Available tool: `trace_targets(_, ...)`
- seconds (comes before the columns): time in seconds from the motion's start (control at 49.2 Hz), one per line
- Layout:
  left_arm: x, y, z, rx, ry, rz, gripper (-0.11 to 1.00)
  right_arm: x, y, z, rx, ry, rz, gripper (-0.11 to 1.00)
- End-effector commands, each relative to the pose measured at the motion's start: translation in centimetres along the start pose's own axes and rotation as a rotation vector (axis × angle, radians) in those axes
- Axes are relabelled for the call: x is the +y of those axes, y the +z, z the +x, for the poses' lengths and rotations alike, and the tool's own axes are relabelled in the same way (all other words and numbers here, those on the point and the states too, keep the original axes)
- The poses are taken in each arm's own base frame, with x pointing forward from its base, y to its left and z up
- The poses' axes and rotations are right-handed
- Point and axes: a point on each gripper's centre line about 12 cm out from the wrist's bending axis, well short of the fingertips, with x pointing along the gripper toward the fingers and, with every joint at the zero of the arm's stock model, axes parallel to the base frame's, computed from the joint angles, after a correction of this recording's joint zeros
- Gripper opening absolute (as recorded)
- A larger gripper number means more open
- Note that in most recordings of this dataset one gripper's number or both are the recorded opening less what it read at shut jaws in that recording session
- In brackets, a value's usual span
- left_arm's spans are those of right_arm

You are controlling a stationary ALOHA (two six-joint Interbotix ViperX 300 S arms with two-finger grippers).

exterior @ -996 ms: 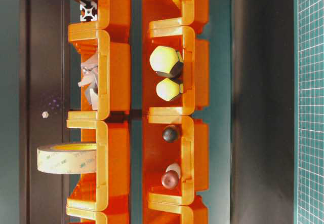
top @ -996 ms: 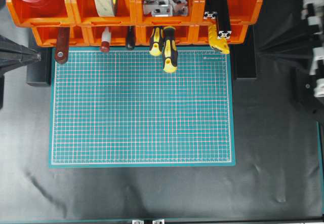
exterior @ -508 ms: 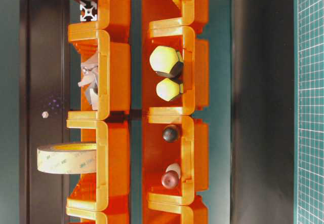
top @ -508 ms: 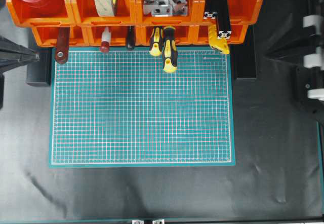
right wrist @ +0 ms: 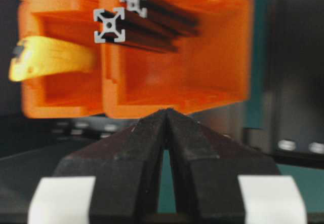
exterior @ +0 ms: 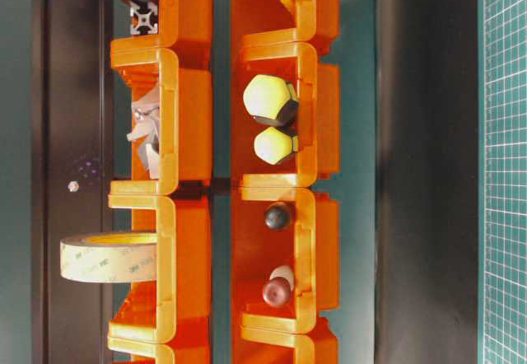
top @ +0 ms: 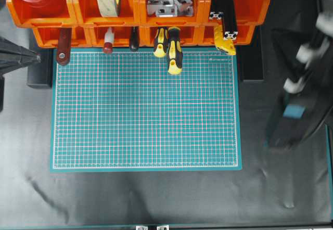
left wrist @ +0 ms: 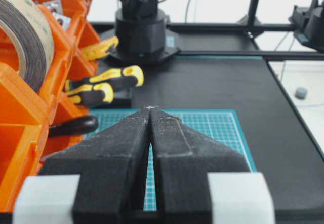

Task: Pick frame from container rack with right arm.
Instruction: 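Close the right gripper on the end of the black aluminium extrusion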

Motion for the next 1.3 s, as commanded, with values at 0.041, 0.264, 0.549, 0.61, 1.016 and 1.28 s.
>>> trace_targets(0.041, 0.1, 1.2, 0.1, -0.031, 0.005, -0.002, 0.00, 0.5, 0.5, -0.6, -0.006, -0.044, -0.006, 0.01)
trace_targets(0.264, 0.1, 1.1, 0.2, -0.025, 0.005, 0.000, 0.00, 1.7, 1.2, -0.4, -0.013, -0.050, -0.057, 0.22)
trace_targets(0.549, 0.1, 0.9, 0.1, 0.000, 0.009, -0.003, 0.00, 3.8, 2.6, 0.6, -0.011, -0.062, -0.100, 0.83)
trace_targets(0.61, 0.1, 0.8, 0.1, 0.001, 0.009, -0.002, 0.00, 4.2, 3.1, 1.1, -0.002, -0.070, -0.109, 0.84)
trace_targets(1.016, 0.1, 0.9, 0.0, 0.000, 0.009, -0.022, 0.00, 3.3, 4.8, 5.0, 0.053, -0.161, -0.069, 0.82)
trace_targets(1.28, 0.1, 0.8, 0.0, 0.009, 0.010, -0.045, 0.00, 3.0, 4.4, 6.3, 0.092, -0.168, -0.065, 0.81)
